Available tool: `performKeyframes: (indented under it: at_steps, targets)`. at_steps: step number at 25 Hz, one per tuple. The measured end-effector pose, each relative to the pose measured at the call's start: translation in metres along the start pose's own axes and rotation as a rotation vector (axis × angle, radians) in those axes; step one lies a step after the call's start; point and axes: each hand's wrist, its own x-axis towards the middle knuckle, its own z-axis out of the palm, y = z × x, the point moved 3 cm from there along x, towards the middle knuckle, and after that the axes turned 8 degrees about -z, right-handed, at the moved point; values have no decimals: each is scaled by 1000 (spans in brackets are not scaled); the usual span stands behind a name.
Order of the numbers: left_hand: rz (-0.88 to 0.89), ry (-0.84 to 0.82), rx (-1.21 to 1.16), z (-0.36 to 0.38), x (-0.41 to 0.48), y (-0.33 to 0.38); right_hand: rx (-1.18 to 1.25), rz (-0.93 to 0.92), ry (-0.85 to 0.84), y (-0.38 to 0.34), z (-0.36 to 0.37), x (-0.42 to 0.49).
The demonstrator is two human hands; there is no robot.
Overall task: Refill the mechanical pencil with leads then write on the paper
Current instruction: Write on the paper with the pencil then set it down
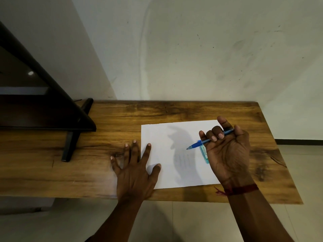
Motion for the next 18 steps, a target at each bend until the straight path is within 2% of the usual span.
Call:
performKeyframes:
  at_steps: [18]
  targets:
    - [10, -6, 12, 3, 1, 0, 55, -34, -36, -2, 10, -16]
